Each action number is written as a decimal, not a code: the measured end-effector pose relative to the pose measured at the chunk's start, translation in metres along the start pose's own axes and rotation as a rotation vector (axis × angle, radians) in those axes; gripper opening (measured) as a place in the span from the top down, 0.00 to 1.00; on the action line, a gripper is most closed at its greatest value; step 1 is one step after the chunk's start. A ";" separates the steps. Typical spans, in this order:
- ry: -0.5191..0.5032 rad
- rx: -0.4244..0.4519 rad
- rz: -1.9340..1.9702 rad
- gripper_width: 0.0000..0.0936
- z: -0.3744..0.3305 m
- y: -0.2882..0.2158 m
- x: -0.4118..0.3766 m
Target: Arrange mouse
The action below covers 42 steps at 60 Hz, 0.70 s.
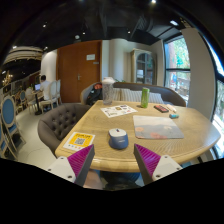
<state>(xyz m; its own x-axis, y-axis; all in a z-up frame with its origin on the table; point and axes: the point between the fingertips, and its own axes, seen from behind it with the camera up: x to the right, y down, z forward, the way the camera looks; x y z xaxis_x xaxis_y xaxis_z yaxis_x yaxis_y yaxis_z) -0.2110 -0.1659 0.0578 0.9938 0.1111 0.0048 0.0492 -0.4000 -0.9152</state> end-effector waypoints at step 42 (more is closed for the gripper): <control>0.070 -0.014 0.052 0.40 0.157 0.002 0.034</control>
<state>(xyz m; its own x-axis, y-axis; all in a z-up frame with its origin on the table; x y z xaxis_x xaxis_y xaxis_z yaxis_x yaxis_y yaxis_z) -0.1931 -0.0202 -0.0073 0.9996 0.0264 -0.0142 -0.0019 -0.4159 -0.9094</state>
